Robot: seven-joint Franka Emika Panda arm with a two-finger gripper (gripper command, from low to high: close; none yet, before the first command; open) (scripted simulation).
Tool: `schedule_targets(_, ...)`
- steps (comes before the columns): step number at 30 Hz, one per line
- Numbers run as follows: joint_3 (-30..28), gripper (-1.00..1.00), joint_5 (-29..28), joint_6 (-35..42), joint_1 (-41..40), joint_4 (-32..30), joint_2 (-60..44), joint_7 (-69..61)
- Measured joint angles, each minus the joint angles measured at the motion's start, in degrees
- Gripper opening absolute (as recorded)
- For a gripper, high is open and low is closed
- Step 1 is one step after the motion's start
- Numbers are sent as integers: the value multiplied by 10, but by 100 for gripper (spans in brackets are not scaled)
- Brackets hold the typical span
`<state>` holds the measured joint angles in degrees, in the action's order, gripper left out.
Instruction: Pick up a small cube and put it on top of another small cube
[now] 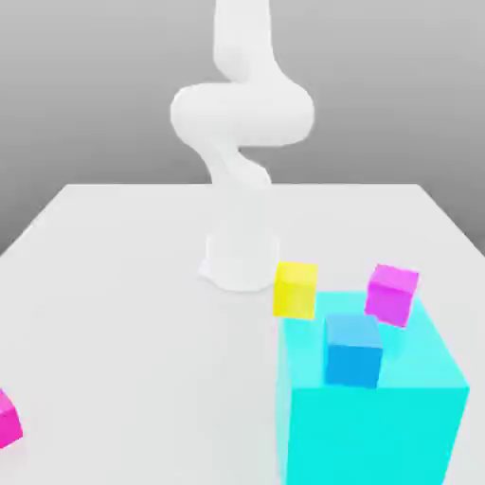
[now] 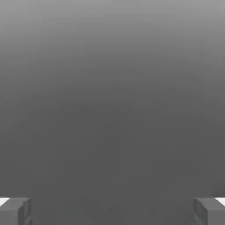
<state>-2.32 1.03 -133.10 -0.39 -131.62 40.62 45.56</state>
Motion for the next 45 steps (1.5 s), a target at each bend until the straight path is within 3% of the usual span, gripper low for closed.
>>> schedule_targets(18, -151, 0, 108, -95, -60, 12, -377, -44)
schedule_targets(29, -191, 0, 151, -155, -141, 18, -601, -55)
schedule_targets(34, -152, 0, 198, -221, -186, 37, -704, -87)
schedule_targets(35, -145, -100, 204, -229, -191, 39, -715, -91)
schedule_targets(41, -142, -100, 207, -233, -194, 41, -720, -93)
schedule_targets(45, -175, -100, 170, -189, -169, 26, -661, -66)
